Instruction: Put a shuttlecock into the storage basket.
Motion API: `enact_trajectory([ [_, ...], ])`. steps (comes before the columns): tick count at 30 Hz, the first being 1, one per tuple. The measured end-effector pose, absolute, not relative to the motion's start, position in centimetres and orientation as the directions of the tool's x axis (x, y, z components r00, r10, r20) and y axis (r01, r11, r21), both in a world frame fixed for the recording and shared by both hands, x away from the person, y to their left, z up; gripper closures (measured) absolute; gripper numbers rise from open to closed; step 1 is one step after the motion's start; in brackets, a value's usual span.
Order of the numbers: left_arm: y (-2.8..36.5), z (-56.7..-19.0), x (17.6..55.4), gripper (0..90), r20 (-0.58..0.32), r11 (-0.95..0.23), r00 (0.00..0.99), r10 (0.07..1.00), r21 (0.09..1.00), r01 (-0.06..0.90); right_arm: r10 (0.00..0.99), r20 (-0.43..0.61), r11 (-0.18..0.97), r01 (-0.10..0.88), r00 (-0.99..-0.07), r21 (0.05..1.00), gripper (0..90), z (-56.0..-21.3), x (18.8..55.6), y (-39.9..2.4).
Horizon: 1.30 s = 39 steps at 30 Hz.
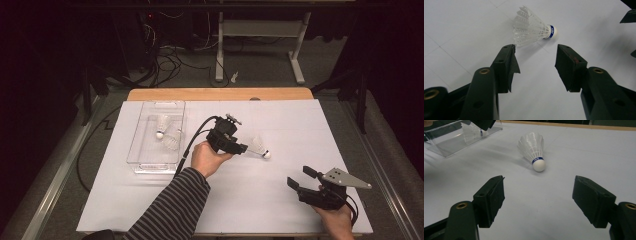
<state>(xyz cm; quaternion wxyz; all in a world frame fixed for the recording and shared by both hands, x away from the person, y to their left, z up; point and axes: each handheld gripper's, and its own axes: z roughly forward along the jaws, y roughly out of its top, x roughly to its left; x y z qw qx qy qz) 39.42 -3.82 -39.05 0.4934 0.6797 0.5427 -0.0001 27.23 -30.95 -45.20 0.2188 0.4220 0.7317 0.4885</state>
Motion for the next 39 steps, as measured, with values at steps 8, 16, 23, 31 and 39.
enact_trajectory([
  [8,-3.7,-38.6,39.8,50.4,-0.527,0.065,0.411,0.744,0.67,0.74,0.828,0.091,0.167,0.4,-0.553,0.901,26.6,-45.2,27.2,-30.9],
  [16,-4.3,-39.1,40.8,50.4,-0.535,0.069,0.395,0.747,0.653,0.754,0.831,0.095,0.166,0.408,-0.548,0.898,26.5,-45.3,27.3,-31.0],
  [23,-5.4,-38.6,40.8,50.4,-0.522,0.049,0.408,0.749,0.658,0.751,0.83,0.09,0.172,0.406,-0.551,0.898,26.5,-45.3,27.3,-30.9],
  [31,-6.4,-39.1,41.9,51.3,-0.53,0.047,0.392,0.752,0.637,0.77,0.83,0.096,0.167,0.409,-0.55,0.897,26.5,-45.3,27.4,-31.0],
  [39,-6.8,-39.7,43.2,51.6,-0.516,0.037,0.375,0.77,0.623,0.782,0.826,0.095,0.171,0.408,-0.555,0.897,26.5,-45.3,27.4,-30.9],
])
